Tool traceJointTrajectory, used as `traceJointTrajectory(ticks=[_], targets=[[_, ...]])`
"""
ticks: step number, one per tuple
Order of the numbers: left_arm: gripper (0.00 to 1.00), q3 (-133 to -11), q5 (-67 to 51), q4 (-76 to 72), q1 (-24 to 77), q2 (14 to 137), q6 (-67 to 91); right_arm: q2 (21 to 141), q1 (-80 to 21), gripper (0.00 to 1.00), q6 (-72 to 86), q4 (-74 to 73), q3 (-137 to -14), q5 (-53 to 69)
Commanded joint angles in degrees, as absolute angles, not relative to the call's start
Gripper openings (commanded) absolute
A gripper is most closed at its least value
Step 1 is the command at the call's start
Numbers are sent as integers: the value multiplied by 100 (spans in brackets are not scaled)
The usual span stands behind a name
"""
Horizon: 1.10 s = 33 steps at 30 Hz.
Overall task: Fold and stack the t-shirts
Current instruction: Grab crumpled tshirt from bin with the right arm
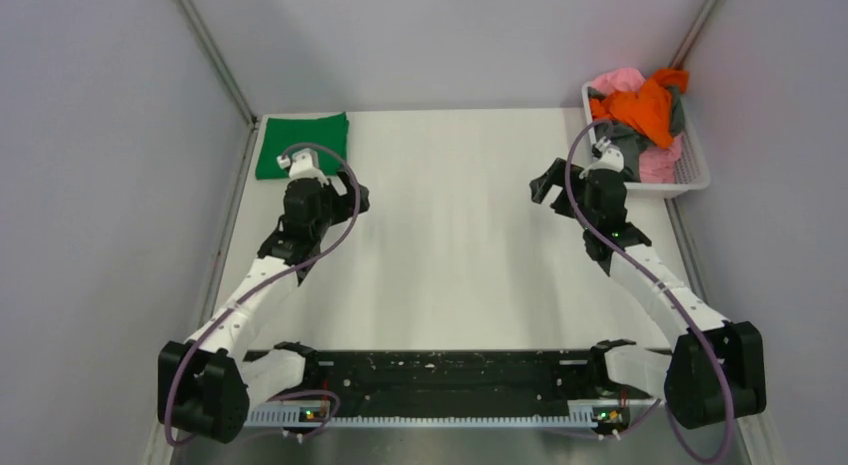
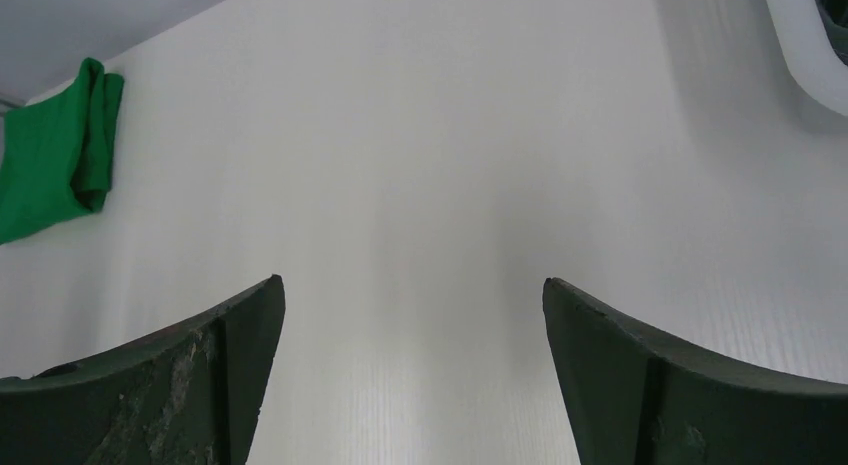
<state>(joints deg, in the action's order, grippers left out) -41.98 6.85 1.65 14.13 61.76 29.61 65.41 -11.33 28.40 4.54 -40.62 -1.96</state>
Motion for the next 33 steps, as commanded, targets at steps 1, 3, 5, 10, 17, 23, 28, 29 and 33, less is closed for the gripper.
traceJointTrajectory(ticks=[1,3,5,10,17,23,28,29,33], targets=[[99,-4333,690,-234,1424,6357,2840,6622,-1114,99,2606,213,-4518,-536],[99,-4437,745,-133,1423,6460,2897,6786,-1115,99,2497,131,-4720,-736],[99,-4504,828,-111,1424,6566,2906,7013,-1111,99,2401,116,-4991,-983],[99,-4727,976,-34,1424,6750,2981,7890,-1033,99,1899,-324,-6291,-2036],[99,-5272,1233,635,1424,7037,3164,9643,-230,98,1874,-1279,-8682,-2799],[99,-5343,1403,863,1419,7100,3401,11310,607,91,1845,-1914,-10606,-2461],[99,-5263,1411,869,1419,7155,3577,12643,1154,80,1754,-2439,-12322,-1645],[99,-5257,1404,878,1423,7180,3605,12913,1228,79,1753,-2554,-12640,-1536],[99,-5273,1370,883,1424,7285,3721,13718,1406,67,1697,-2828,-13584,-1287]])
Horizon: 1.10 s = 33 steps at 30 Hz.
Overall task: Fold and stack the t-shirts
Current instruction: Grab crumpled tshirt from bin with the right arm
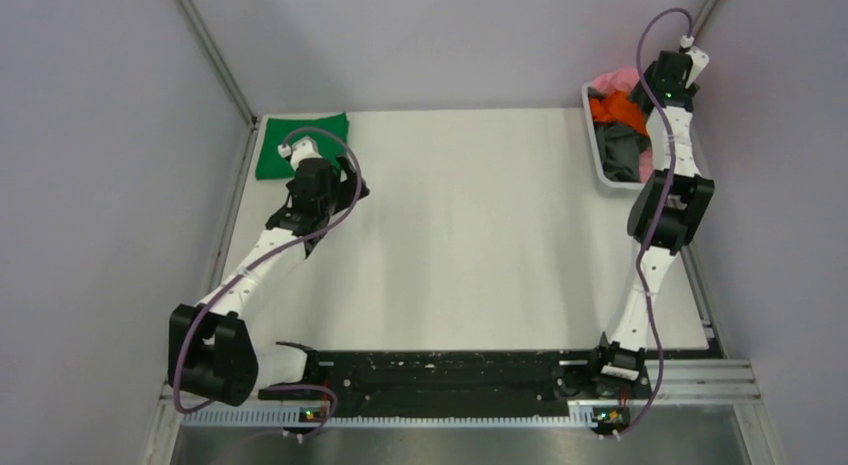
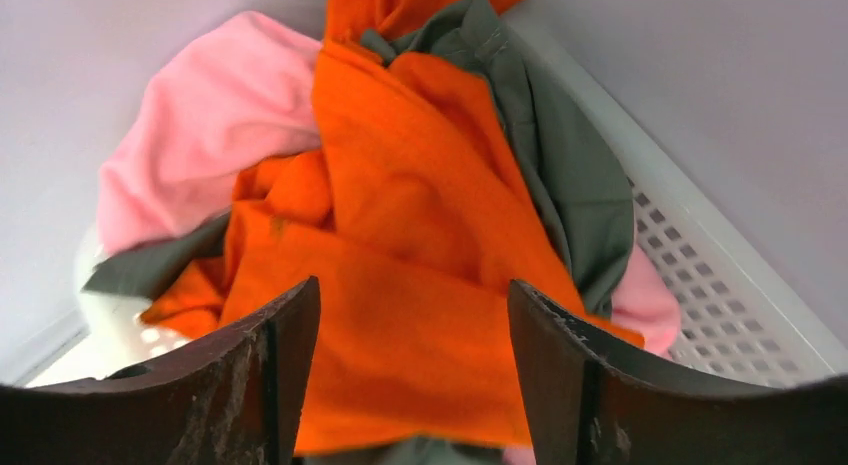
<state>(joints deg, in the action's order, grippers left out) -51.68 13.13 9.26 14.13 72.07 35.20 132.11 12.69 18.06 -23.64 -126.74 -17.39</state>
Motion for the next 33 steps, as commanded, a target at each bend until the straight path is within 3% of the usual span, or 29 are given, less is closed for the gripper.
traceJointTrajectory(ticks=[1,5,7,9,11,21,33], targets=[[99,-5278,1362,896,1422,7315,3767,13823,1446,64,1715,-2825,-13655,-1238],[99,-5299,1276,942,1423,7413,3874,14059,1560,57,1855,-2789,-13634,-877],[99,-5340,1198,1025,1424,7445,3891,14117,1584,47,1857,-2735,-13634,-695],[99,-5376,1140,1060,1426,7457,3903,14127,1596,32,1846,-2666,-13651,-597],[99,-5402,1071,1071,1427,7462,3896,14068,1608,2,1850,-2596,-13685,-497],[99,-5266,974,991,1438,7171,3837,12751,1606,0,1785,-2287,-13865,51],[99,-5167,860,798,1433,6905,3541,11200,1045,0,2258,-1443,-13936,2093]])
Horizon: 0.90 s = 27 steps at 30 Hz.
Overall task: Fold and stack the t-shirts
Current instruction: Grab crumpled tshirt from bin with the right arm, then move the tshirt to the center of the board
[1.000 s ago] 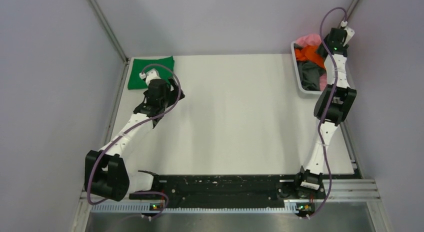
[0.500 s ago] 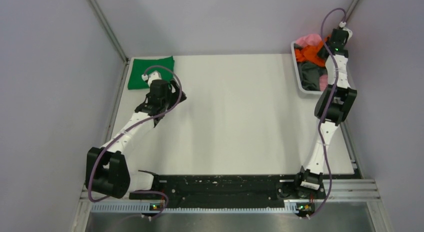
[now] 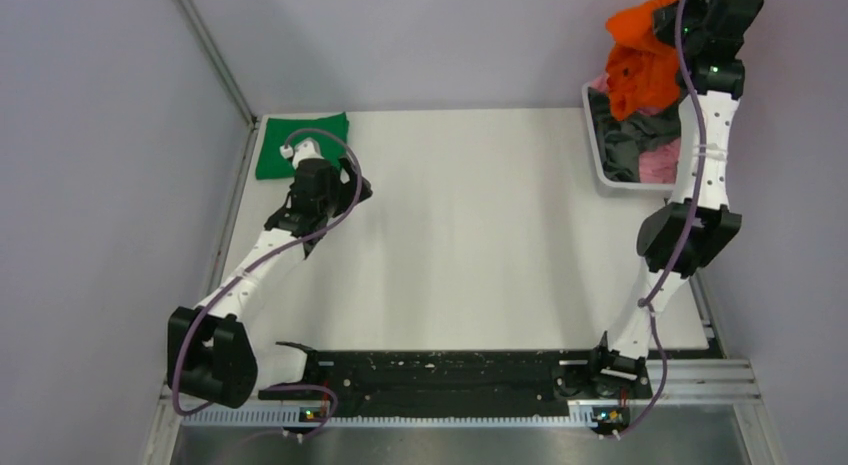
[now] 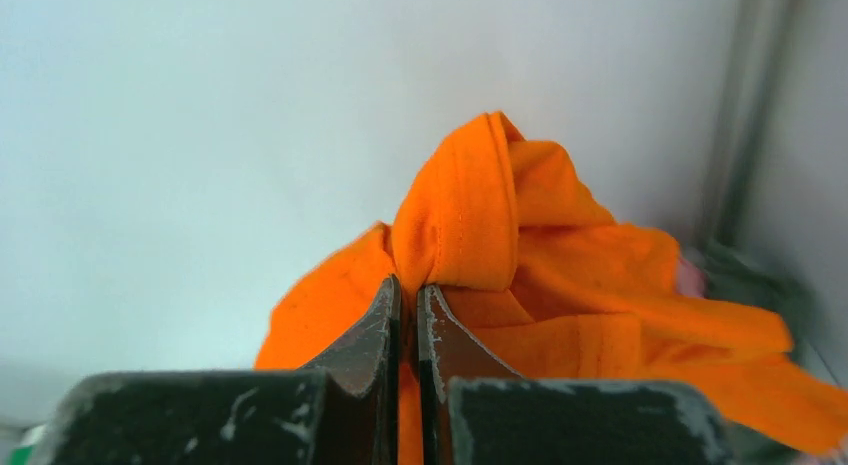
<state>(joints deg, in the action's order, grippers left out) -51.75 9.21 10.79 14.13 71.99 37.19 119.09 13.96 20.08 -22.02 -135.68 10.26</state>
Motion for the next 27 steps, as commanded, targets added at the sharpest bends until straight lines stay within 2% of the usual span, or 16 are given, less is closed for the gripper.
traceJointTrajectory(ticks=[1,8,12,15,19,20,21,23,24,27], targets=[[99,-5146,894,778,1433,6862,3528,11129,933,0,2330,-1328,-13949,2346],[99,-4914,1218,687,1432,6520,3543,10859,-284,0,2645,-892,-14226,3894],[99,-4793,1536,856,1424,6276,3633,10690,-996,0,2628,-817,-13904,4666],[99,-4720,1765,1028,1415,6094,3657,10165,-1064,0,2628,-781,-12769,4901],[99,-4659,2075,1260,1407,5954,3718,9045,-1020,4,2055,-459,-9781,4390],[99,-4673,2109,1331,1399,5951,3725,8784,-967,8,1998,-319,-8892,4203],[99,-4675,2132,1419,1391,5949,3733,8597,-905,19,1979,-188,-8080,3990],[99,-4678,2131,1579,1360,5994,3751,8415,-707,64,2065,-181,-6826,3242],[99,-4690,2098,1649,1343,6036,3766,8413,-528,72,2093,-352,-6475,2837],[99,-4738,1730,1737,1281,6281,3699,8352,-368,83,1788,-1084,-6086,1767]])
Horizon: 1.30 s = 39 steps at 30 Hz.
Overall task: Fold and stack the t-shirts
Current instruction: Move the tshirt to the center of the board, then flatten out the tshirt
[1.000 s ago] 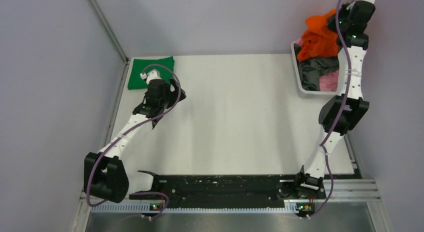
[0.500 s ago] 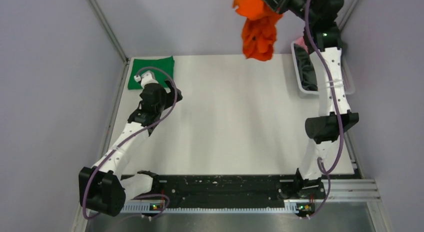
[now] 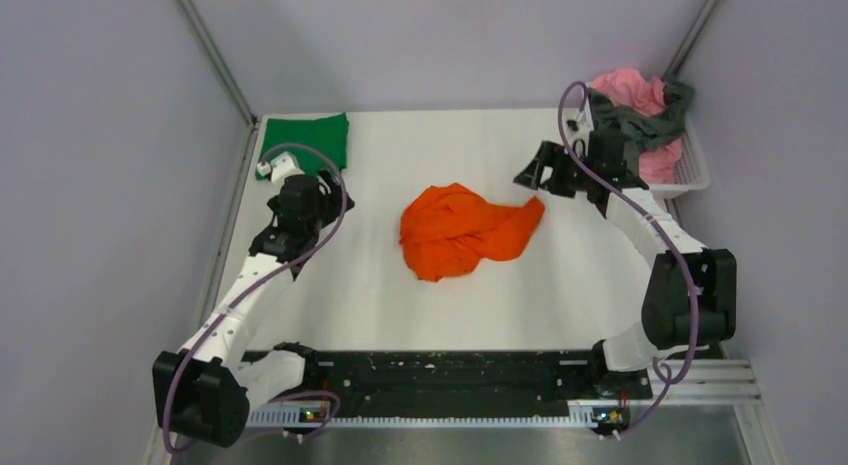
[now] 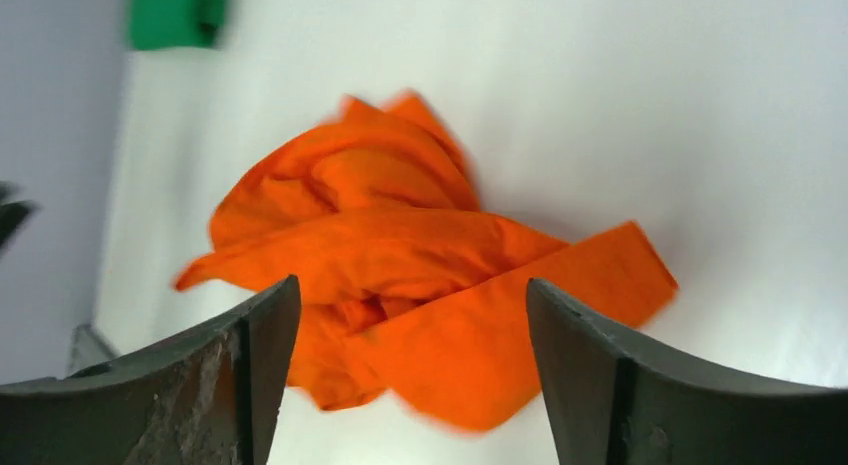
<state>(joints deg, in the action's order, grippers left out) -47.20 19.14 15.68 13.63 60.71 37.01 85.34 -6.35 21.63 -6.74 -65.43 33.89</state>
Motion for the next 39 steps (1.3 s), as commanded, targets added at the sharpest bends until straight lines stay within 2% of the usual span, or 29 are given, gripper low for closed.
traceJointTrajectory(ticks=[1,5,10,14,17,23,32,39], targets=[[99,-4782,1617,1777,1275,6444,3692,8267,-426,84,1667,-1155,-6010,1419],[99,-5132,847,1900,1266,7047,3678,8106,-879,87,1153,-1237,-5909,704],[98,-5439,-1358,1551,1323,7857,3447,8332,-1033,85,1535,-1248,-5750,487],[87,-5720,-2149,1581,1578,8696,3381,8493,-1037,84,1955,-1275,-5623,49],[77,-5989,-2258,1763,1862,9173,3238,8558,-1021,83,2156,-1342,-5569,-435],[60,-6241,-2160,2257,2077,9733,2955,8645,-1026,82,2267,-1379,-5441,-659],[56,-6327,-1497,2873,2098,9963,2761,8837,-1030,81,2292,-1420,-5422,-472],[28,-6573,-2082,2348,2107,10244,2872,9117,-1024,77,2424,-1195,-5377,-156]])
